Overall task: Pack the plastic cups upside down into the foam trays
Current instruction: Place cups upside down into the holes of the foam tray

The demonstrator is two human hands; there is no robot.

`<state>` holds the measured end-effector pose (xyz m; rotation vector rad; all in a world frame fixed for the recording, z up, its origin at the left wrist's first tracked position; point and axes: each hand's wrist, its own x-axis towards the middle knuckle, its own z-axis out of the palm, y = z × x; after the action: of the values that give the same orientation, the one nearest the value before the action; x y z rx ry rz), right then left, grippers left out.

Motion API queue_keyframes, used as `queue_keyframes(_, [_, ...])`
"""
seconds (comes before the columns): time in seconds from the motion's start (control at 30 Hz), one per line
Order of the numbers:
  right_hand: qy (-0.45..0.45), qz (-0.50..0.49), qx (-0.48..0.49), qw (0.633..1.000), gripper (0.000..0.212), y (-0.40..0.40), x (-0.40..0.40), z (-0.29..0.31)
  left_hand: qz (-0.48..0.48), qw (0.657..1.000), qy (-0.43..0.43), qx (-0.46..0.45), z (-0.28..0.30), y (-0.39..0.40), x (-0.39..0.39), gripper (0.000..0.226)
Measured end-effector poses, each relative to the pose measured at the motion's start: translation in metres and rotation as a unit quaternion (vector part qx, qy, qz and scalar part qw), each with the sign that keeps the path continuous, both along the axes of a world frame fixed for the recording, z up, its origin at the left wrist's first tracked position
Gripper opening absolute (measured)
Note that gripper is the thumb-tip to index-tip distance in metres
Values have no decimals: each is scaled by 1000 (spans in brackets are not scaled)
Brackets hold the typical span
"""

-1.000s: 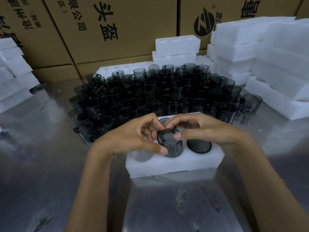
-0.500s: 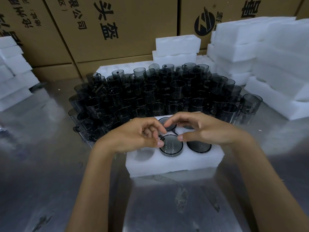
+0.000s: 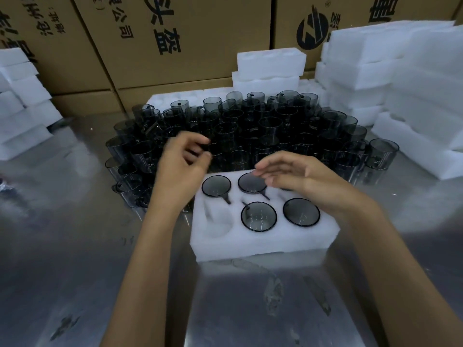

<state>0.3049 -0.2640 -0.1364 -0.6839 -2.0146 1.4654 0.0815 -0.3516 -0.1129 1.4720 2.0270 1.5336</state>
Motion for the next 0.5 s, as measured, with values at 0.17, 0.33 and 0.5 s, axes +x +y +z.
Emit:
queue_keyframes(0.17, [12, -15, -19, 1000, 21, -2, -1, -1, 270, 955, 111, -46, -21, -1, -33, 53])
queue_keyframes(0.33, [10, -15, -23, 1000, 20, -3, -1, 0, 295, 942, 121, -108, -37, 0, -49, 56])
queue_keyframes(0.5, [7, -13, -24, 1000, 20, -4, 0, 1, 294, 948, 109, -55, -42, 0, -54, 37])
